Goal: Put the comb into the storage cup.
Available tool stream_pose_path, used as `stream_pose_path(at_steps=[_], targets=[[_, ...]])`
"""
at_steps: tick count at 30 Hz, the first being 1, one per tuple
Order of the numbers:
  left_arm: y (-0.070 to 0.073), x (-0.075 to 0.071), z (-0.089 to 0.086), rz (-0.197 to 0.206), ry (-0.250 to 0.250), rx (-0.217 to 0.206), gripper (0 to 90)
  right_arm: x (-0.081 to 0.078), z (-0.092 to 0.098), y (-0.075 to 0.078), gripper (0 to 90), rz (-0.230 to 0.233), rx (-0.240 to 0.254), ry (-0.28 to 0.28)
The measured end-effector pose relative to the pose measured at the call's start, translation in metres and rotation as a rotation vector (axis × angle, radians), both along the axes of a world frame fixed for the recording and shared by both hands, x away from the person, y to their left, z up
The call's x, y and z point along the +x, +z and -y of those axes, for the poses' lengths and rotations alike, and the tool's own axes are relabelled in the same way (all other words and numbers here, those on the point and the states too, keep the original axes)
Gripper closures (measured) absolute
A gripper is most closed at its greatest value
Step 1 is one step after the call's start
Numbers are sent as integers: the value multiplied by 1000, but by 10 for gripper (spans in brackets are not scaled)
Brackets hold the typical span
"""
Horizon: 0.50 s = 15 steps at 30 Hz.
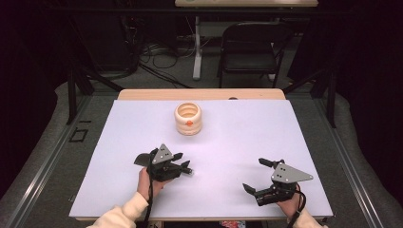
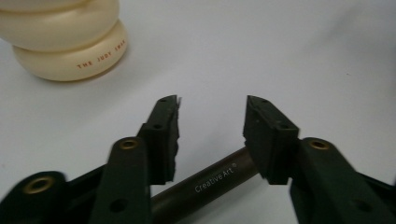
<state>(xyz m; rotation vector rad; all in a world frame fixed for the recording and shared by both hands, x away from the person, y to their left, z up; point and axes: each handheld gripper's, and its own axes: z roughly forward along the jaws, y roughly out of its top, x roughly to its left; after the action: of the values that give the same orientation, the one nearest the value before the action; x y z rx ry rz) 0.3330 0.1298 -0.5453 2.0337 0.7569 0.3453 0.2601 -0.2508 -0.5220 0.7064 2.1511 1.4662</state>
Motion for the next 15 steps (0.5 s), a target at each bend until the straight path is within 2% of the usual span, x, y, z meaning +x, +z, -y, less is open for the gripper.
stream_pose_path(at_steps=[2,6,9,15], targets=[[-1,1,2,-21,-2,3,683,0,0,0,0,0,-1,0],[-2,2,5,-36,-14,11,810,0,0,0,0,-1,-1,1],[-3,2,8,-44,-8,17,875,0,0,0,0,0,-1,1],[-6,6,12,-64,-4,45,899,0,0,0,0,-4,-3,3]])
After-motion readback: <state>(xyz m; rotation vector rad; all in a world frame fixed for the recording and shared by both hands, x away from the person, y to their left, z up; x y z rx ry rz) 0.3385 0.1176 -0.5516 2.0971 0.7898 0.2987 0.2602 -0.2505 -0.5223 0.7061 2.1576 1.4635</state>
